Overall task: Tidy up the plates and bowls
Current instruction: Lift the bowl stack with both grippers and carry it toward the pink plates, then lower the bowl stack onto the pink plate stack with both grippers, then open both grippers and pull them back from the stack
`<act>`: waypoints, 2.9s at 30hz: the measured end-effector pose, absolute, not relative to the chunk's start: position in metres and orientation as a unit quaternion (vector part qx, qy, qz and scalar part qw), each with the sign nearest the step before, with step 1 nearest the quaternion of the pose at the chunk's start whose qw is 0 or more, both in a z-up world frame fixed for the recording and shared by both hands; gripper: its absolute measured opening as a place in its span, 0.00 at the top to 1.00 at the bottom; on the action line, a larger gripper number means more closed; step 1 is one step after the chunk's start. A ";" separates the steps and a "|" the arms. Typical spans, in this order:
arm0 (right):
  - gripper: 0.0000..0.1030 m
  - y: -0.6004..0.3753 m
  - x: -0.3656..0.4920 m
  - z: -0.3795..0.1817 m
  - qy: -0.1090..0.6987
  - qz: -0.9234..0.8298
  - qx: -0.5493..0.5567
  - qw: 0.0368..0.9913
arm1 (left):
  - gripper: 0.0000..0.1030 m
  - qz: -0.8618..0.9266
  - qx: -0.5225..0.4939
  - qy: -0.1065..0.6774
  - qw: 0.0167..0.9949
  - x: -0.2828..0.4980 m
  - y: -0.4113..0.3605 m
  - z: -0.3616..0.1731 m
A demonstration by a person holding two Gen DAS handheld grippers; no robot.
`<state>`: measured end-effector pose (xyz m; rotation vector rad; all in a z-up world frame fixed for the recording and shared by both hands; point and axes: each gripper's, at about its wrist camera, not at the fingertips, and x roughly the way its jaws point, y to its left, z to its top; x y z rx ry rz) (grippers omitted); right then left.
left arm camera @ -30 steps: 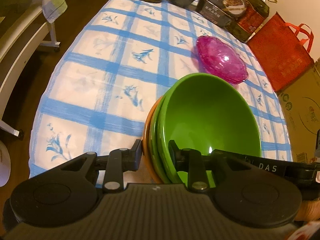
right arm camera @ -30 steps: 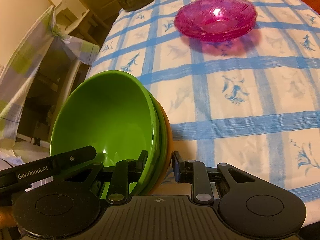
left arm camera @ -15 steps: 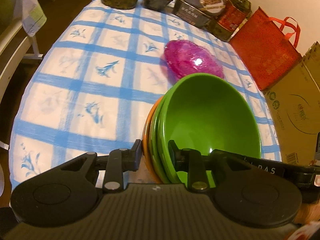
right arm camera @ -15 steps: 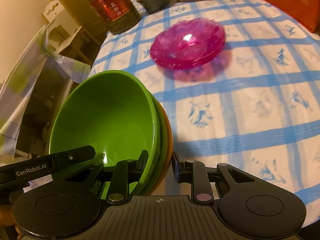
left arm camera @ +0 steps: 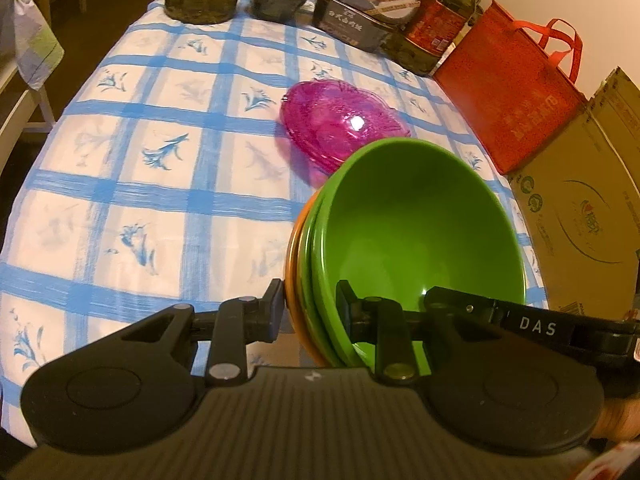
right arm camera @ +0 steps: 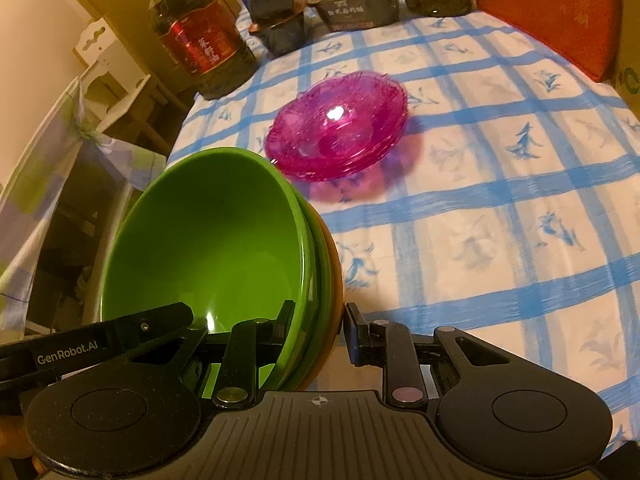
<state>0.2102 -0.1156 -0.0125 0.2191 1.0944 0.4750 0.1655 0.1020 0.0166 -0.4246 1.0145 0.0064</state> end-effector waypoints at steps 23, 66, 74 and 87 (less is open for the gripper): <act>0.75 -0.126 0.304 0.020 0.504 0.217 0.100 0.830 | 0.77 -0.012 -0.186 0.459 0.869 0.275 0.090 0.048; 0.74 -0.089 0.450 -0.057 0.559 0.216 0.091 0.795 | 0.76 0.018 -0.214 0.493 0.843 0.410 0.129 -0.030; 0.45 -0.091 0.446 -0.056 0.545 0.229 0.099 0.800 | 0.66 0.021 -0.214 0.491 0.844 0.407 0.129 -0.034; 0.35 -0.104 0.414 -0.027 0.509 0.243 0.110 0.818 | 0.45 0.013 -0.240 0.456 0.857 0.379 0.140 -0.014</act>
